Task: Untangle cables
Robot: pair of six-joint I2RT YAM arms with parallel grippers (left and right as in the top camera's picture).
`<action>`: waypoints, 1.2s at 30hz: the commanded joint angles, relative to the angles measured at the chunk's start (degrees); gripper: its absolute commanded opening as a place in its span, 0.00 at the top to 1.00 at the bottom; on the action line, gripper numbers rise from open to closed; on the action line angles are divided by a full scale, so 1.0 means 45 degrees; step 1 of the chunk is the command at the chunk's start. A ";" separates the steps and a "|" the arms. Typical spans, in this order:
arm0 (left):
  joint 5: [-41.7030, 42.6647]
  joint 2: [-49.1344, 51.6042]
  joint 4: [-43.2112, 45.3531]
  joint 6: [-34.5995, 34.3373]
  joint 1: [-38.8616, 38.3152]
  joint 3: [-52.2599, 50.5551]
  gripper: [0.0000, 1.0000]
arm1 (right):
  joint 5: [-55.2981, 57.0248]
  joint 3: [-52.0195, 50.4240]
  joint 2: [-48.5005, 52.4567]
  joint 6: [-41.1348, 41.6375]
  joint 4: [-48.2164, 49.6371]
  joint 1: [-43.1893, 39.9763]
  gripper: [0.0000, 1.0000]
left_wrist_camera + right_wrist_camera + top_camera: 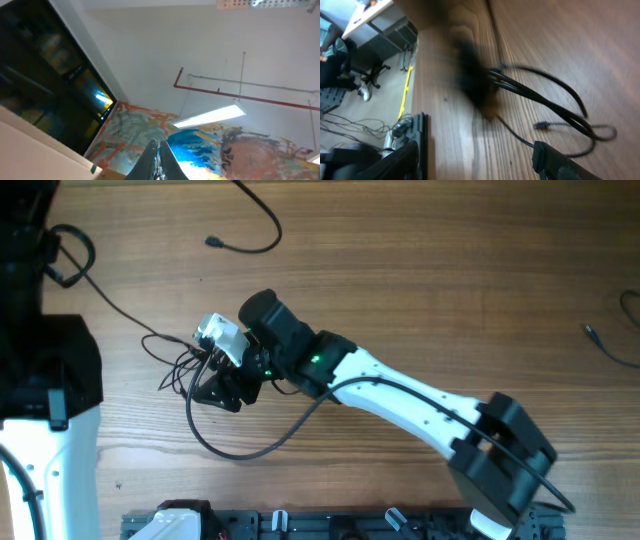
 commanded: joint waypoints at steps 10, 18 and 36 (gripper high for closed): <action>0.0151 -0.0554 0.0078 -0.0136 -0.0063 0.0559 0.96 | 0.0214 -0.0034 0.1418 0.0505 0.1773 0.0078 0.25; 0.0146 -0.0923 0.0078 -0.0126 -0.0063 0.0559 0.96 | 0.0204 -0.0034 0.1423 0.0510 0.2006 0.0078 0.31; 0.0189 -0.0782 -0.0121 0.0063 -0.0063 0.0559 0.96 | 0.0199 -0.0034 0.1447 0.1200 0.1282 0.0262 0.21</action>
